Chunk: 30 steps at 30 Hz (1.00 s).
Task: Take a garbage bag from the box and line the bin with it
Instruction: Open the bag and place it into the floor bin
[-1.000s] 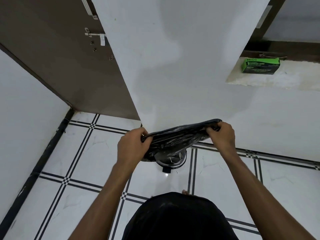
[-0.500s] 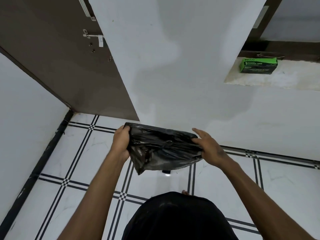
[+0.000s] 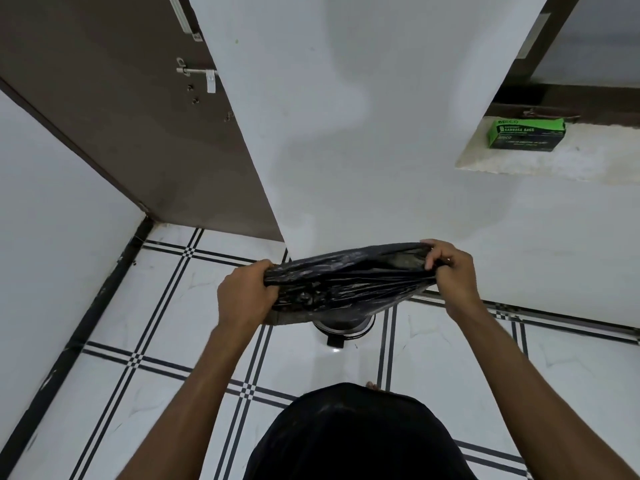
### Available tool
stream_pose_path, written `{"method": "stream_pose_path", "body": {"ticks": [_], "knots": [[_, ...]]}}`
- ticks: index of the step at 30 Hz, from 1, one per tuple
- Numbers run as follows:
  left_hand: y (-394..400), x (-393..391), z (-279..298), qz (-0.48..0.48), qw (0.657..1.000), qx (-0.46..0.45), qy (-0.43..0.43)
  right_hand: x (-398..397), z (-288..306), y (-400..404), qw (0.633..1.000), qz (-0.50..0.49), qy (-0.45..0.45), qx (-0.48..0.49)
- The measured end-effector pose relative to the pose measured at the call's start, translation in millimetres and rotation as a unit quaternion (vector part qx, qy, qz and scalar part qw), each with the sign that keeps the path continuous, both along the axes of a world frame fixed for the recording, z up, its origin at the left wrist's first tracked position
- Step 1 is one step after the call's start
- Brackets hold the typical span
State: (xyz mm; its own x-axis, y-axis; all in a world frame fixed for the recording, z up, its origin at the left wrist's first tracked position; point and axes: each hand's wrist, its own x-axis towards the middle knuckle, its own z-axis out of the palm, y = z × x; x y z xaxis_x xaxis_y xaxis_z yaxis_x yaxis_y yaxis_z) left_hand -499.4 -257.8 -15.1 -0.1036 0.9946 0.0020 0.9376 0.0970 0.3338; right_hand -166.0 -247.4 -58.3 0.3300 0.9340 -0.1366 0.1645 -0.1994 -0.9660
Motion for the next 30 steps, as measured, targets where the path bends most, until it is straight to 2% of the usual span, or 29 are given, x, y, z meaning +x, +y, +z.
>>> {"method": "stream_pose_path", "body": {"ticks": [2,5,8,10,12,15,17,18,20,21,23,25,28,30], "knots": [[1,-2,-2,0.033,0.999,0.007,-0.039,1,5,-2,0.996,0.086,-0.015,-0.006],[10,-4,-3,0.093,0.979,-0.026,-0.182,1,5,-3,0.967,0.213,-0.141,-0.02],[18,-8,-1,0.025,0.953,-0.075,-0.294,-4,3,-1,0.924,0.21,-0.313,-0.072],[17,-10,4,-0.025,0.946,-0.102,-0.307,-9,3,1,0.913,0.149,-0.366,-0.101],[15,-12,6,-0.052,0.944,-0.114,-0.305,-12,3,4,0.921,0.068,-0.366,-0.111],[11,-7,9,-0.069,0.941,-0.128,-0.305,-12,4,8,0.947,-0.025,-0.303,-0.103],[10,-3,8,-0.074,0.953,-0.122,-0.268,-10,2,12,0.961,-0.045,-0.261,-0.078],[11,-1,5,-0.078,0.966,-0.11,-0.22,-10,2,13,0.963,-0.042,-0.256,-0.069],[14,1,4,-0.058,0.986,-0.062,-0.14,-7,0,14,0.957,-0.024,-0.285,-0.047],[15,1,4,-0.028,0.99,-0.04,-0.13,-7,-1,14,0.95,-0.008,-0.309,-0.035],[19,-2,4,0.044,0.985,-0.013,-0.164,-5,0,11,0.932,0.04,-0.36,-0.03],[24,-8,4,0.11,0.967,0.005,-0.232,1,0,8,0.911,0.106,-0.397,-0.042],[33,-21,5,0.208,0.908,0.006,-0.363,12,-1,3,0.889,0.195,-0.41,-0.057],[36,-23,4,0.233,0.886,-0.006,-0.401,14,-3,-1,0.861,0.238,-0.441,-0.087]]}}
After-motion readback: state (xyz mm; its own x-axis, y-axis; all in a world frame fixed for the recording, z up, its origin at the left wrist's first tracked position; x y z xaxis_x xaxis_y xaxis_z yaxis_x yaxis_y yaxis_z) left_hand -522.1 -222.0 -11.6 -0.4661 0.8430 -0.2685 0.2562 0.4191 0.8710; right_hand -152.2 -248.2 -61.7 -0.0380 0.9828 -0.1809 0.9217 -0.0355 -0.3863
